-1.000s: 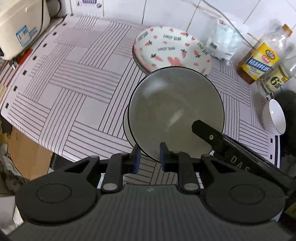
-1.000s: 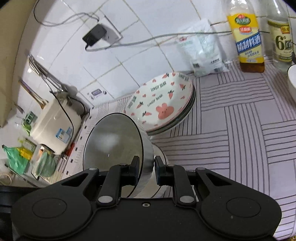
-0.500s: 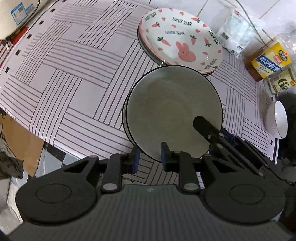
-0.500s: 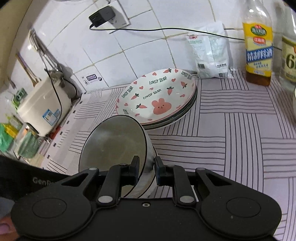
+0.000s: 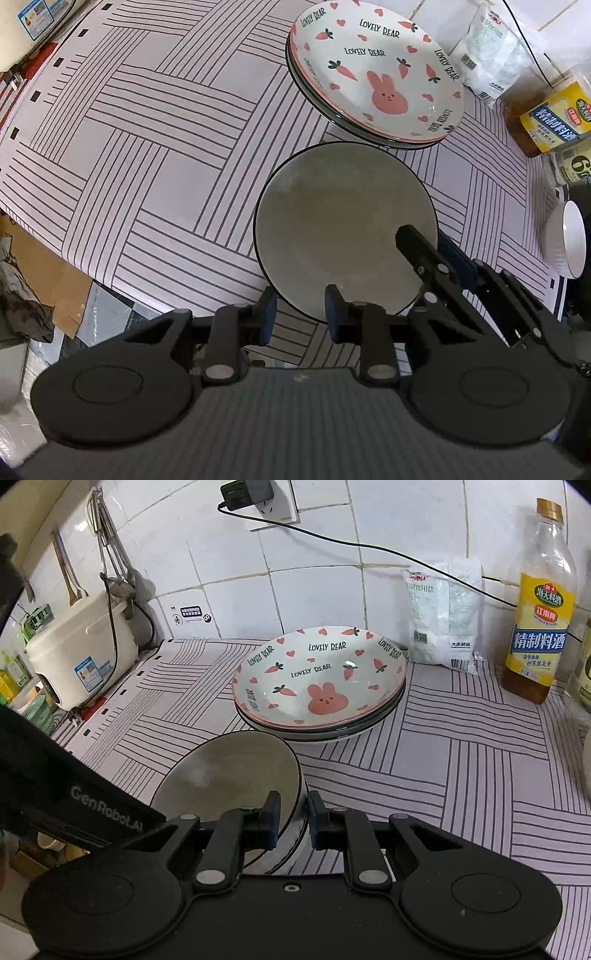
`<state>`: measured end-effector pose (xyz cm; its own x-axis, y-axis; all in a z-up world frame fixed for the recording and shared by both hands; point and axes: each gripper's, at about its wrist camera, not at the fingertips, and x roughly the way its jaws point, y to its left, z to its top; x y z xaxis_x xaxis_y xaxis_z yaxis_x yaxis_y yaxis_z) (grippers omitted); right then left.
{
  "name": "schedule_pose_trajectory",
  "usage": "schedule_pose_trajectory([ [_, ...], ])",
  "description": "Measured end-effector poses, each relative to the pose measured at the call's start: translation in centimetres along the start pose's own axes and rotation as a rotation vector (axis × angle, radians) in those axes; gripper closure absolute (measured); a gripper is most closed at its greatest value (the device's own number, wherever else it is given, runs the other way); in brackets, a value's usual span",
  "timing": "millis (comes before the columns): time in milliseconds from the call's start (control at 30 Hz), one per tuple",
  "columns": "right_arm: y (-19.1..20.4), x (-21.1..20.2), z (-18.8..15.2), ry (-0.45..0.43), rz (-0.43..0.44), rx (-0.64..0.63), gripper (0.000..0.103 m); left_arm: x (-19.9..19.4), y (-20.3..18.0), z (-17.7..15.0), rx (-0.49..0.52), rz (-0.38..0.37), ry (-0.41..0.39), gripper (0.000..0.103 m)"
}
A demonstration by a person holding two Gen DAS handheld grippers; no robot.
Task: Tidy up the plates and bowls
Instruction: 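Lower the second bowl into the first bowl and open both grippers, then move both grippers to the third white bowl near the bottles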
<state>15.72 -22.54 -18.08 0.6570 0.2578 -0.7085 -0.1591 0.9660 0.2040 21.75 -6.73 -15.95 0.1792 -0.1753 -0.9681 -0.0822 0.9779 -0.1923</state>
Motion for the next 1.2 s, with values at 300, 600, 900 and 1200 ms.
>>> schedule_pose_trajectory([
  [300, -2.2, -2.8, 0.2, -0.045, 0.076, 0.054, 0.078, -3.4, -1.9, -0.9, 0.103, 0.026, -0.073, 0.055],
  [600, -5.5, -8.6, -1.0, -0.094, 0.038, 0.054, 0.073, -7.0, -5.9, -3.4, 0.206, -0.036, -0.160, 0.051],
  [900, -9.9, -13.1, -2.8, -0.147, -0.054, 0.125, 0.063, -8.5, -11.4, -4.1, 0.357, -0.075, -0.166, 0.048],
  [1200, -13.7, -15.7, -4.1, -0.212, -0.164, 0.118, 0.045, -8.9, -16.8, -4.2, 0.523, -0.100, -0.194, 0.046],
])
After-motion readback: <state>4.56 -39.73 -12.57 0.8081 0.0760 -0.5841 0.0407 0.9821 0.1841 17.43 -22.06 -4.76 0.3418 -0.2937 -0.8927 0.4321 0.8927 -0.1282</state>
